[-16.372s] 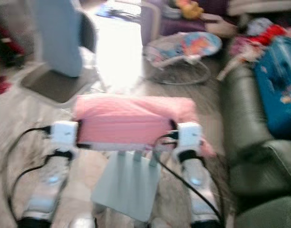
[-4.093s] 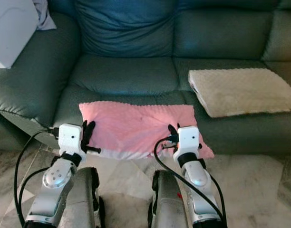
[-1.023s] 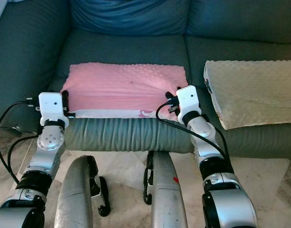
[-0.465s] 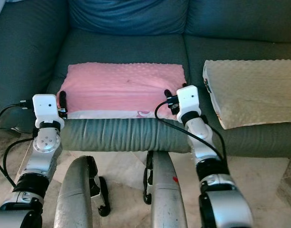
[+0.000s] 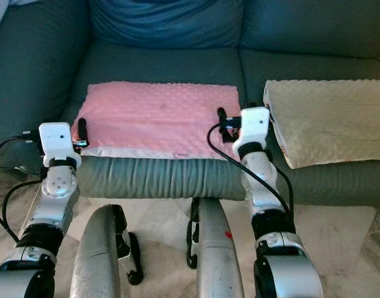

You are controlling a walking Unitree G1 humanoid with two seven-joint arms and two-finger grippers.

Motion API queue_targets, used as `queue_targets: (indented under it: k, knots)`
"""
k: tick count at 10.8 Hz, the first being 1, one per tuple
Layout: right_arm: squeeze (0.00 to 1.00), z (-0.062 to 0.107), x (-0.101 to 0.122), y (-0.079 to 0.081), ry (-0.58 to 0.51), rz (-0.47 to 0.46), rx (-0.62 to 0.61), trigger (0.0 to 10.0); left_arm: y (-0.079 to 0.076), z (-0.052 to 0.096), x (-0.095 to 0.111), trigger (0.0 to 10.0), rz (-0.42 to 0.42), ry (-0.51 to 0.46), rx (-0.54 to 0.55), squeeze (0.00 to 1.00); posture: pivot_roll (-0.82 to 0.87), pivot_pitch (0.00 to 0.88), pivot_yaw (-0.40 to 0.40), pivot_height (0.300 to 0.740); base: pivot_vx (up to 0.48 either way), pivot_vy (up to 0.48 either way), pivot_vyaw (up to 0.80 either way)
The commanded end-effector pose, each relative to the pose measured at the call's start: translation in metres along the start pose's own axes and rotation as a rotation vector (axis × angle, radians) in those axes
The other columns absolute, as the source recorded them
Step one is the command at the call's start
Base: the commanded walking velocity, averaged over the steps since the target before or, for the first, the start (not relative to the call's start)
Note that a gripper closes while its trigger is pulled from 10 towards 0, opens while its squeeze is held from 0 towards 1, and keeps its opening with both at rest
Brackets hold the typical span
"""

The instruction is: Move the pillow to the sofa

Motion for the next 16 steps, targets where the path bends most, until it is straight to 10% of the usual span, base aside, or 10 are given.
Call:
queue_targets:
  k: [1, 8, 9, 10, 16]
  knots:
    - [1.0, 0.01, -0.007, -0.001, 0.018, -0.054, -0.014, 10.0, 0.007, 0.006, -0.007, 10.0, 0.0, 0.013, 0.012, 1.0, -0.06, 0.17, -0.034, 0.605, 0.0, 0.0, 0.0]
    - [1.0, 0.074, -0.037, 0.039, 0.108, -0.11, 0.122, 10.0, 0.0, 0.075, -0.006, 10.0, -0.063, -0.053, -0.152, 1.0, -0.02, 0.076, -0.048, 0.605, 0.0, 0.0, 0.0]
    - [1.0, 0.082, -0.038, 0.036, 0.122, -0.105, 0.129, 10.0, 0.003, 0.079, -0.016, 10.0, -0.081, 0.004, -0.16, 0.7, -0.02, 0.072, -0.045, 0.605, 0.0, 0.0, 0.0]
    - [0.0, 0.087, -0.041, 0.033, 0.139, -0.098, 0.123, 10.0, 0.003, 0.083, -0.019, 10.0, -0.088, 0.019, -0.175, 0.0, -0.02, 0.071, -0.044, 0.605, 0.0, 0.0, 0.0]
    - [0.0, 0.076, -0.034, 0.024, 0.145, -0.076, 0.083, 10.0, -0.021, 0.076, -0.007, 10.0, 0.0, 0.042, -0.242, 0.0, -0.04, 0.043, -0.042, 0.665, 0.0, 0.0, 0.0]
Point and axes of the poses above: a point about 5 cm out from each wrist's last joint towards the gripper, its own z axis pointing back from the gripper into the wrist, its own x axis along the axis of the wrist's last joint, y = z × x, the point moved 1 cm from there along -z, pointing out of the wrist towards the gripper, and after that the axes turned 11 degrees about -z, right-handed, at the moved point
